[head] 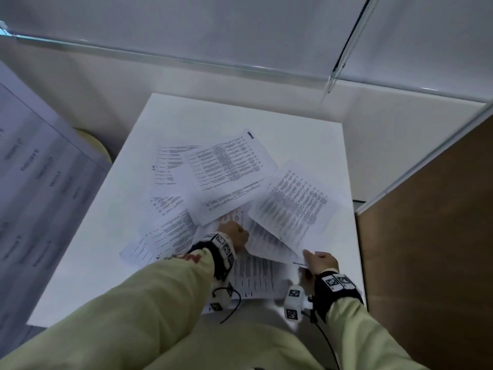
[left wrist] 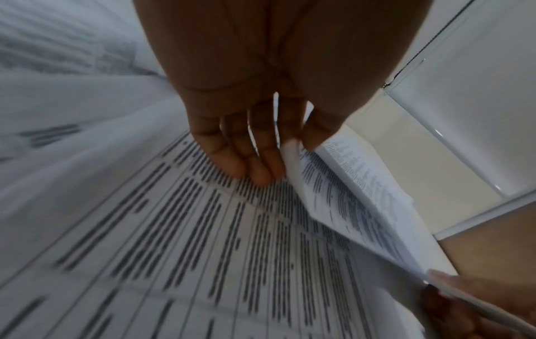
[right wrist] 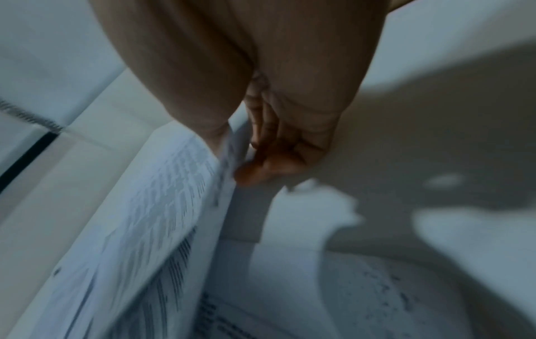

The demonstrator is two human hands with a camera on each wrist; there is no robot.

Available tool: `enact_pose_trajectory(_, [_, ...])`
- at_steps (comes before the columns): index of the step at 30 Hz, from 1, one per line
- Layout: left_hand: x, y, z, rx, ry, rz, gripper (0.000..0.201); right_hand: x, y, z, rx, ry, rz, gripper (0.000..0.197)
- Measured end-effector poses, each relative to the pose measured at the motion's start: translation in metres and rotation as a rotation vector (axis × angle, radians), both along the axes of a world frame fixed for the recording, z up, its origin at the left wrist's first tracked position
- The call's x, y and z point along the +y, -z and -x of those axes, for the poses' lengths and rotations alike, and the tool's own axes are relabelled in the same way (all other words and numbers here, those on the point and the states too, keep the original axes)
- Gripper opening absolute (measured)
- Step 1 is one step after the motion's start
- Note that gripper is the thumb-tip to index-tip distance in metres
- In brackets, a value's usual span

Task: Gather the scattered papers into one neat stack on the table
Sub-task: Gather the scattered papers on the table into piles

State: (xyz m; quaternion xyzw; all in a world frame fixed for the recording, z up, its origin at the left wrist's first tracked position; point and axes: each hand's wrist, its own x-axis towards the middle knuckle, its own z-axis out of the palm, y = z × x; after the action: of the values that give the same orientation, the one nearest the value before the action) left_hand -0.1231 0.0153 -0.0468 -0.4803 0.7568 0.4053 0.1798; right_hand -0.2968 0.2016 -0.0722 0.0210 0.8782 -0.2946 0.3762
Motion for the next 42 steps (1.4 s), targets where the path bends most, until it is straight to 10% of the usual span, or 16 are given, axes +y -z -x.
enact_pose_trajectory(10, [-0.008,0.004,-0.097,-0.198,-0.202,0.244,0.062,0.047,-0.001,-0.023,-0.033,-0.337,-0.101,0.019])
enact_pose_trajectory(15, [0.005,0.003,-0.108,-0.185,0.001,0.204,0.064,0.030,-0.013,-0.033,0.073,-0.308,-0.207,0.031])
enact_pose_trajectory(24, [0.033,0.003,-0.082,0.025,-0.004,0.064,0.065,-0.006,-0.014,-0.073,0.108,-0.400,-0.204,0.066])
enact_pose_trajectory(30, [0.038,0.011,-0.082,0.242,-0.184,0.004,0.076,0.029,-0.017,-0.047,0.057,-0.316,-0.164,0.035])
enact_pose_trajectory(37, [0.023,0.022,-0.109,-0.159,0.146,0.231,0.072,0.093,-0.024,-0.006,0.082,-0.172,-0.308,0.066])
enact_pose_trajectory(42, [0.019,0.025,-0.145,-0.292,0.160,0.327,0.087,0.113,0.008,0.008,0.160,-0.291,-0.391,0.041])
